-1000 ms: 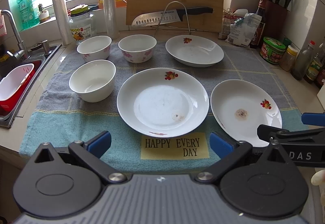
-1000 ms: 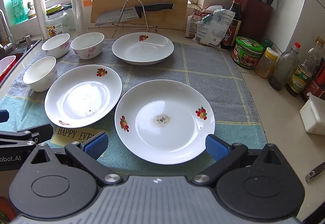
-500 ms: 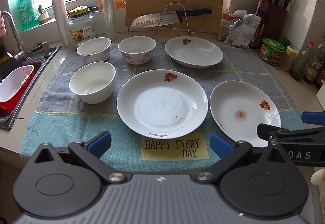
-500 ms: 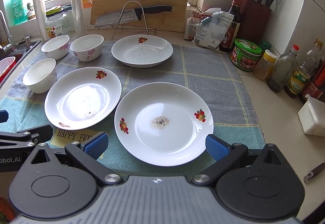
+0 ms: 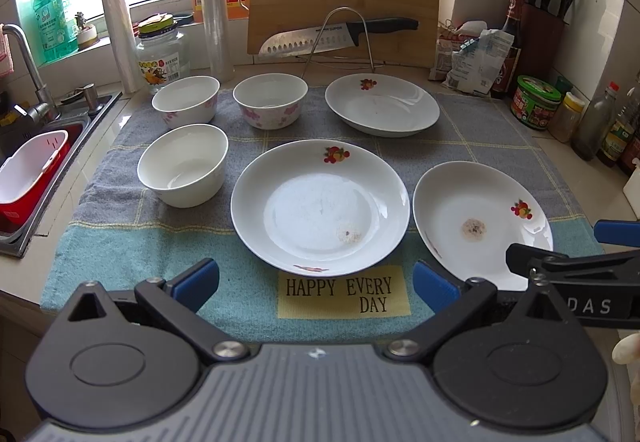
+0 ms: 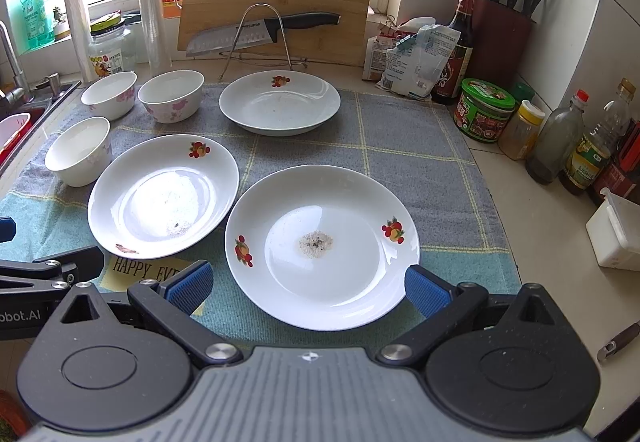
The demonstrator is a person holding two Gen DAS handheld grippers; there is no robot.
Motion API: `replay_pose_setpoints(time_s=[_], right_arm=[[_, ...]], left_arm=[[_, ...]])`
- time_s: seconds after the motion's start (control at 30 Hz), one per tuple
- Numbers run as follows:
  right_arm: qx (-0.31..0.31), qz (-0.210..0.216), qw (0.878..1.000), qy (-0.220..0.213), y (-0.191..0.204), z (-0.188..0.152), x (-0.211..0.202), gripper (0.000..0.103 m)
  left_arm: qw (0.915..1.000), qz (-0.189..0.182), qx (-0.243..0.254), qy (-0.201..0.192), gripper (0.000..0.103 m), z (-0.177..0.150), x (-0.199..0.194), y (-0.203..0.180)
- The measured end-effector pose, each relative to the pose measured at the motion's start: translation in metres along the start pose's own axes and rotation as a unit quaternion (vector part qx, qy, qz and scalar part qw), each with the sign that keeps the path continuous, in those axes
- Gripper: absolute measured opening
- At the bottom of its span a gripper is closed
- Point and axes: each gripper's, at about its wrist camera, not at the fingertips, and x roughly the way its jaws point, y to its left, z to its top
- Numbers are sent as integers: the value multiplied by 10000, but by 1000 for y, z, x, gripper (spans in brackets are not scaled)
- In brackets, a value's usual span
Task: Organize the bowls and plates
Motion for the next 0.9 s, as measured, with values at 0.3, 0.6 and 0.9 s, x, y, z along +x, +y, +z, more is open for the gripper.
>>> replay_pose_setpoints(time_s=[0.3, 0.6, 0.9], right_arm=[[-1, -2, 10000, -5, 0, 1, -1, 103], [0, -5, 10000, -11, 0, 1, -1, 103], [13, 1, 10000, -40, -1, 1, -1, 103]], left_arm=[[10000, 0, -11, 3, 102, 1, -2, 0], [10000, -12, -10, 5, 102, 1, -1, 0], [10000, -6, 11, -10, 102, 1, -1, -1]])
